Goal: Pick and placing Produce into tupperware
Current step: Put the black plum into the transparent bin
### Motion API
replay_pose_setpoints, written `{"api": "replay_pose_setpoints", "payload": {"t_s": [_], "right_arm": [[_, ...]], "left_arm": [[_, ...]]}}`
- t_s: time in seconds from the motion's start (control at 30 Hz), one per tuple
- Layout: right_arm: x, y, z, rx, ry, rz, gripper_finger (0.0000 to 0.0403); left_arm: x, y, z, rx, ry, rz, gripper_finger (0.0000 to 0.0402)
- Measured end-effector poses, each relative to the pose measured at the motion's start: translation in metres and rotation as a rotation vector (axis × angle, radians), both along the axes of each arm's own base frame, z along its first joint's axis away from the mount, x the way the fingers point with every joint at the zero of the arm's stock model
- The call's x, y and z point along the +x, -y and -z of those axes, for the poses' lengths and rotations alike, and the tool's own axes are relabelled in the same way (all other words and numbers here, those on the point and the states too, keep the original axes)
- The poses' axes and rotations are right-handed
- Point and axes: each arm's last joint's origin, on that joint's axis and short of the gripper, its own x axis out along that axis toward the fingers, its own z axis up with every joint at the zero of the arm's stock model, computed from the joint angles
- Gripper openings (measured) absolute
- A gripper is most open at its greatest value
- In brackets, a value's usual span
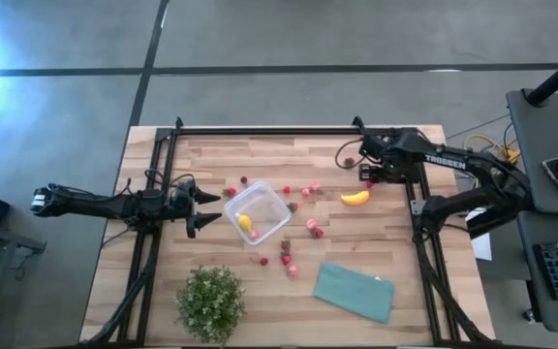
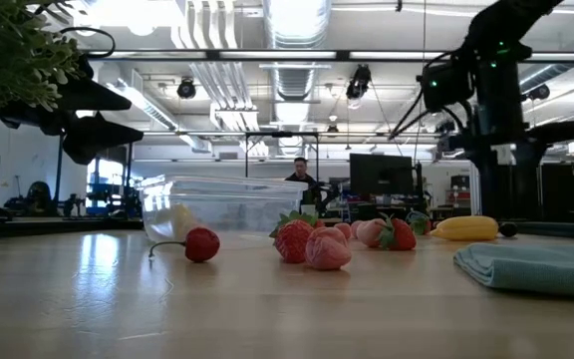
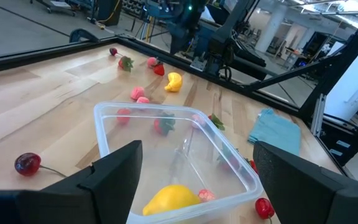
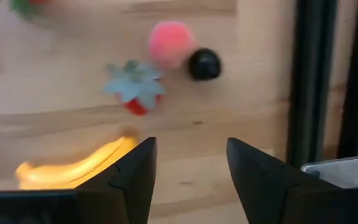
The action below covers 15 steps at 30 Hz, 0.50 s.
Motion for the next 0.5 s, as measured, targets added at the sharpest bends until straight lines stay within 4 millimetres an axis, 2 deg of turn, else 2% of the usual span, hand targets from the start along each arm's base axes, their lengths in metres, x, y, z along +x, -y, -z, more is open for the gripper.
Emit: {"api": "replay_pose_setpoints", "payload": {"t_s": [0.2,0.37,0.5], "right_arm": [[-0.012,-0.004,0.007,-0.104,-0.032,0.058,0.0194],[-0.009,-0.002,0.018,-0.097,0.009,-0.232,0.0194],[-0.009,-0.002,0.027,-0.054,-0.047,-0.381,0.0194]], "left_arm": [[0.0,0.0,0.0,0.0,0.0,0.0,0.0293],[0.0,0.0,0.0,0.0,0.001,0.0,0.0293],[0.0,0.0,0.0,0.0,0.0,0.0,0.0293]]}}
